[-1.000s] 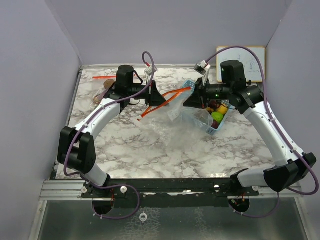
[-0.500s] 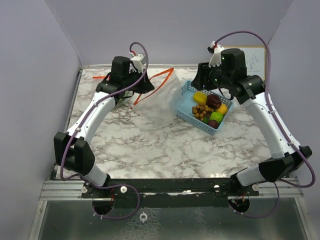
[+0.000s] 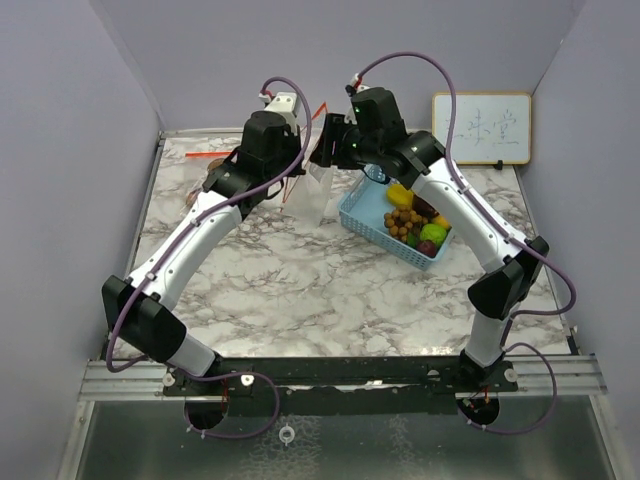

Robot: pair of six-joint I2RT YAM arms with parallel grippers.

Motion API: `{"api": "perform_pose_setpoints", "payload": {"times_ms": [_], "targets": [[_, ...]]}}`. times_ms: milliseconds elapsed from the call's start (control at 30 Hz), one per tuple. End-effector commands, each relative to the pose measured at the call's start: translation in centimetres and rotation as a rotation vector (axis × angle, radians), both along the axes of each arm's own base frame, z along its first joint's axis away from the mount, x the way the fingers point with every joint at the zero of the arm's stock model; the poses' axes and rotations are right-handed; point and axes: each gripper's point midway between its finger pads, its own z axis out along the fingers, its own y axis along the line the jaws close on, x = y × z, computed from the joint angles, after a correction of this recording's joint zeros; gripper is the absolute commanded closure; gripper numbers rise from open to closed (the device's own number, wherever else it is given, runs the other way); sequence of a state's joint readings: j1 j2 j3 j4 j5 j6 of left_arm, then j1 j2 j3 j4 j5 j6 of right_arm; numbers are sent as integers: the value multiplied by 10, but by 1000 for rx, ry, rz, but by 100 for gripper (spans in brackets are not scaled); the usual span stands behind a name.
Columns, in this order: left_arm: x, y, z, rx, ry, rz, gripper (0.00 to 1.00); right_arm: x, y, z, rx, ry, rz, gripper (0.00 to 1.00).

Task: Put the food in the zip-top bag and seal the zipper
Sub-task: Open the zipper of the food storage bag.

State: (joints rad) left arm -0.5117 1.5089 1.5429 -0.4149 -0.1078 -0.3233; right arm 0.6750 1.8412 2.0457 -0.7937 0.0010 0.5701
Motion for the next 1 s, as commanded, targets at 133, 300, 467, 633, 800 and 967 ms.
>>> {"api": "perform_pose_setpoints", "payload": {"times_ms": [133,300,467,633,800,967], "targets": [[-1,27,24,21,-74,128,100,20,9,51,181,-89,-73,48],[1,38,10,82,-70,168,100,17,8,66,233,-144,-71,45],[3,34,-1,75,-56,155,100,20,17,61,232,-132,-44,39],[5,26,8,32,-67,140,100,30,26,13,139,0,-61,40],[6,25,14,20,-80,139,100,30,19,-28,45,76,-99,41],[9,53,16,130,-113,215,100,29,-19,-72,-181,116,-194,41]]}}
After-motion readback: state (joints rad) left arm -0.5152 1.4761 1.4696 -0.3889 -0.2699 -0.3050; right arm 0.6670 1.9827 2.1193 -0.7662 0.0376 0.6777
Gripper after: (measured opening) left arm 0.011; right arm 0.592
